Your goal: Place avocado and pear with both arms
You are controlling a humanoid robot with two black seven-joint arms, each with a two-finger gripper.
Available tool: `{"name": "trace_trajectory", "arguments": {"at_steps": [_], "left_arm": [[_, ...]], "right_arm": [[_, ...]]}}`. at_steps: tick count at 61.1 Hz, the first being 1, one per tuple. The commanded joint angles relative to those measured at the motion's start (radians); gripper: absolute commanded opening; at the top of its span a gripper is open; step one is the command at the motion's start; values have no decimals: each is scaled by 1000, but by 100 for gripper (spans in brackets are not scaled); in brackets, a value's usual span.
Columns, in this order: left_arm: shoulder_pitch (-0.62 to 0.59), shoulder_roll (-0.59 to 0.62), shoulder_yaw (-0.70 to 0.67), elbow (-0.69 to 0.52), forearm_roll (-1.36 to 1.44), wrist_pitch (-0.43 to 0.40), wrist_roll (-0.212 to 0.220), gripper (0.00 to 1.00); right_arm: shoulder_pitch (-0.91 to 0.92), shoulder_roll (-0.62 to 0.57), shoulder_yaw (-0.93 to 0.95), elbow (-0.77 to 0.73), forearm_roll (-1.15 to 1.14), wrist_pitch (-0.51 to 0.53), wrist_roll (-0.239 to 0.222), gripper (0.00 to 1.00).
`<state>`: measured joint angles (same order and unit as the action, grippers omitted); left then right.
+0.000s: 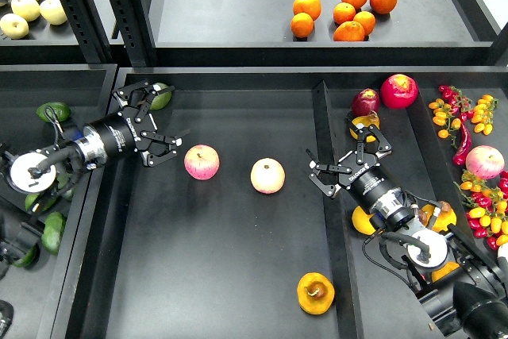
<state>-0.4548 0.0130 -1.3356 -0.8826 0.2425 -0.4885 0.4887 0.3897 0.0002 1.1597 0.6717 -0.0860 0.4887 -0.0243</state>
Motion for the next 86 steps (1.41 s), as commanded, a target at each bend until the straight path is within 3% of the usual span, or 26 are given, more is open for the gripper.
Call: {"name": "trace_trajectory", "arguments": {"at_steps": [1,23,46,48,54,59,77,86], "left_arm": [[25,-13,-28,1,0,0,0,96],[65,-13,-53,19,-43,0,0,97],[81,-13,-51,45,-356,0,-4,99],[82,-13,-51,45,-356,0,-4,99],[84,-13,-48,45,-356,0,-2,99],[84,-13,-47,45,-356,0,-2,99],[85,-13,-36,45,-356,0,-1,99],[85,-13,-36,45,-356,0,0,99]], "right_arm": [[0,0,0,0,0,0,0,99],[0,0,1,-8,0,0,-9,99],[3,0,12,19,0,0,-71,99],[3,0,12,26,0,0,-91,99],[14,0,6,58,-1,0,-207,99],[31,0,-9,83,-6,0,-267,99],[109,0,-117,187,-28,0,-333,99],[126,-35,-173,253,-21,0,-400,99]]}}
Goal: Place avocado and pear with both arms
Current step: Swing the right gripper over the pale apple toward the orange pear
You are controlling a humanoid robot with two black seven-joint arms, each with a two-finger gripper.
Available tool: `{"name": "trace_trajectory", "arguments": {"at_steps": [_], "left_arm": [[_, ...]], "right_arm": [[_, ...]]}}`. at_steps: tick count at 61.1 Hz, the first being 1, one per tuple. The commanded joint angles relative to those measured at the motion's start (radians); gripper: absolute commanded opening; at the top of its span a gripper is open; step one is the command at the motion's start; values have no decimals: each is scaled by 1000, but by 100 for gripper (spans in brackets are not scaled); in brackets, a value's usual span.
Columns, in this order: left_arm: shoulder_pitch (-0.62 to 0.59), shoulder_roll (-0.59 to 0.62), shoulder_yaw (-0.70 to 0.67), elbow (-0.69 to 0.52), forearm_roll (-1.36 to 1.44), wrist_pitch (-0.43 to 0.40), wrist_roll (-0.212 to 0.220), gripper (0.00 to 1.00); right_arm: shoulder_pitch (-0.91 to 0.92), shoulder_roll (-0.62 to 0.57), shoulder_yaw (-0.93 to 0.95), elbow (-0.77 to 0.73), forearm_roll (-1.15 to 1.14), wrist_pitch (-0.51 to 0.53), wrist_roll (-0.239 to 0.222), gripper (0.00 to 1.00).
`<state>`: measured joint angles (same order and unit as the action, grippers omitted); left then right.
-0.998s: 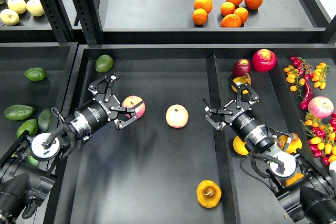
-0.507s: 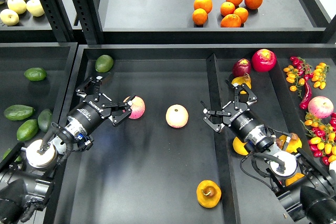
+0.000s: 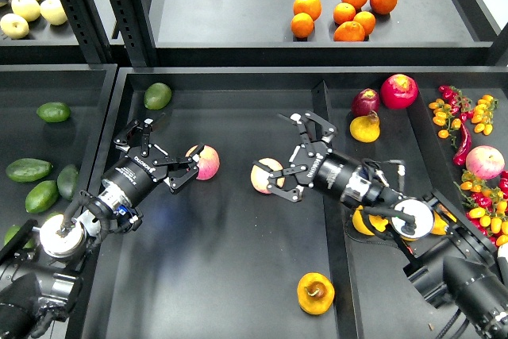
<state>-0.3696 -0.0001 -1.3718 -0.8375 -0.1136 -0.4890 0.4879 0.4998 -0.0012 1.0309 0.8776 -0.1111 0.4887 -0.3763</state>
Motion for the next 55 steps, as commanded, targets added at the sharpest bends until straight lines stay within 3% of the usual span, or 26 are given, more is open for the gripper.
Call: {"name": "trace_trajectory", "arguments": {"at_steps": [1,15,27,55], "left_arm": [[0,0,-1,1,0,0,1,99],[5,0,-4,21,0,0,0,99],[9,0,-4,23,0,0,0,99],[11,0,-1,37,0,0,0,99]], "right_arm": [[22,-46,-55,52,4,0,-56,99],[88,-169,-204,110,22,0,-112,99],[118,-221,-279,124,27,0,-112,99],[367,-448,-699,184,25,0,-112,99]]}}
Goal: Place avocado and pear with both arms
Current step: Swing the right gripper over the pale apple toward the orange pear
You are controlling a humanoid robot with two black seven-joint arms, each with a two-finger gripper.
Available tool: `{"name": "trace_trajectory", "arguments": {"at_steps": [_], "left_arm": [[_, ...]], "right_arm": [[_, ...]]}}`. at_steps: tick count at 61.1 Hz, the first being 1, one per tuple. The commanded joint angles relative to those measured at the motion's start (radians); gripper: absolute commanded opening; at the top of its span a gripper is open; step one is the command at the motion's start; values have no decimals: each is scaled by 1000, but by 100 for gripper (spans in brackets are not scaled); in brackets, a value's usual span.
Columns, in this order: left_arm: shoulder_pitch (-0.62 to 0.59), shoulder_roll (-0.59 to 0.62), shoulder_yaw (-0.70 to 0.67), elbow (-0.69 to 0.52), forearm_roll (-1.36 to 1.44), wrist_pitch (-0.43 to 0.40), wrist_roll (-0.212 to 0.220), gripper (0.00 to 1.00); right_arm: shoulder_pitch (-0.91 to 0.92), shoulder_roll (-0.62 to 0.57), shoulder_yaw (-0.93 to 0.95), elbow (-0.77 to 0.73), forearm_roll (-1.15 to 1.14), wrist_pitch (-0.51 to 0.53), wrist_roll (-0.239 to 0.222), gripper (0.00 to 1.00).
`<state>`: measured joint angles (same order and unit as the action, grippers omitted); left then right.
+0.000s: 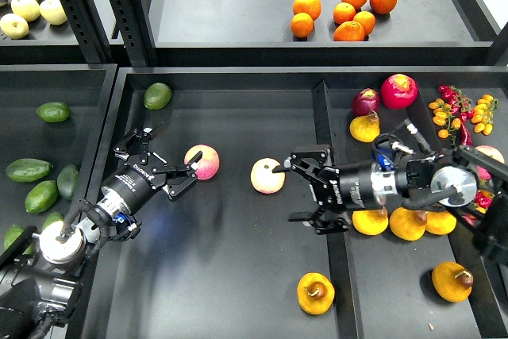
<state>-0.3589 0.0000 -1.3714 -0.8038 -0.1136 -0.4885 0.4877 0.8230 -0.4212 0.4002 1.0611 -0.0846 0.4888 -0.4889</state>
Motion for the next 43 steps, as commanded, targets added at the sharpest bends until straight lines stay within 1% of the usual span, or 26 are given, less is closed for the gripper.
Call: {"name": "trace_trajectory", "arguments": {"at_steps": [1,16,43], "left_arm": [[0,0,-2,3,0,0,0,99],[0,0,0,11,2,0,0,99],[0,0,2,18,2,0,0,99]], "right_arm": [[53,-31,-81,0,-1,0,0,99],[108,-39,-184,-1,-9,0,0,99],[117,-36,-340,-12,-104,0,0,99]]}}
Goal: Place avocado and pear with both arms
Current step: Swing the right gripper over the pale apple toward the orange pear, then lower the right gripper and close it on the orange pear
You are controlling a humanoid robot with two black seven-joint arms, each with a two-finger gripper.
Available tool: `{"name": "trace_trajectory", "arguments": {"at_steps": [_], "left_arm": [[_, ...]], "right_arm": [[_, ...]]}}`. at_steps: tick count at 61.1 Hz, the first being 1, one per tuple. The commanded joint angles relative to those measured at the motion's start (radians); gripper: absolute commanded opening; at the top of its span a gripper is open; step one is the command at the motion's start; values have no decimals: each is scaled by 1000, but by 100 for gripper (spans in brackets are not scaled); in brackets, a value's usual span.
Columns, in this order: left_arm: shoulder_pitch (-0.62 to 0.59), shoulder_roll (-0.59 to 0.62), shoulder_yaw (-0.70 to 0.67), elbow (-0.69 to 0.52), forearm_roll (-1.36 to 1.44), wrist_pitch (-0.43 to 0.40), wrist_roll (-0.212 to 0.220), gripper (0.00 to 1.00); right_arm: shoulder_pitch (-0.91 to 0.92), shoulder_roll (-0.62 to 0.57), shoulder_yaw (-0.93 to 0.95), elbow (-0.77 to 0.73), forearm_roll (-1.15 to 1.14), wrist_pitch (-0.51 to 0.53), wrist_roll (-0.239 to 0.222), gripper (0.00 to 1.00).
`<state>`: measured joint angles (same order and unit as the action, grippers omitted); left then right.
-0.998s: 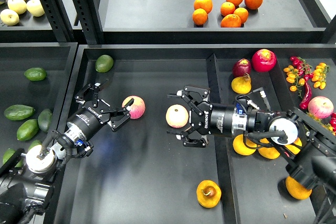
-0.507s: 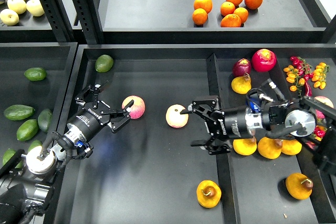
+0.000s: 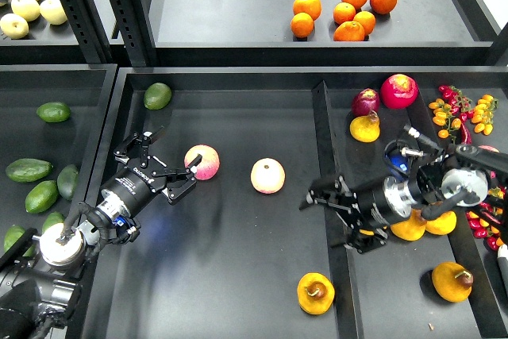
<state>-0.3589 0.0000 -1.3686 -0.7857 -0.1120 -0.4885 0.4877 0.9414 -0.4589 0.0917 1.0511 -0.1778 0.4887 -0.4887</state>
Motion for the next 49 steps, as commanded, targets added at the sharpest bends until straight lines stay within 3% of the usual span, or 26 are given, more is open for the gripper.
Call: {"name": "trace_trajectory", "arguments": {"at_steps": [1,49], "left_arm": [[0,0,-1,0,0,0,0,99],[5,0,-1,6,2,0,0,99]], "right_arm": [[-1,3,-38,-2,-11,0,0,99],[-67,88,-113,-106,-65,0,0,99]]}}
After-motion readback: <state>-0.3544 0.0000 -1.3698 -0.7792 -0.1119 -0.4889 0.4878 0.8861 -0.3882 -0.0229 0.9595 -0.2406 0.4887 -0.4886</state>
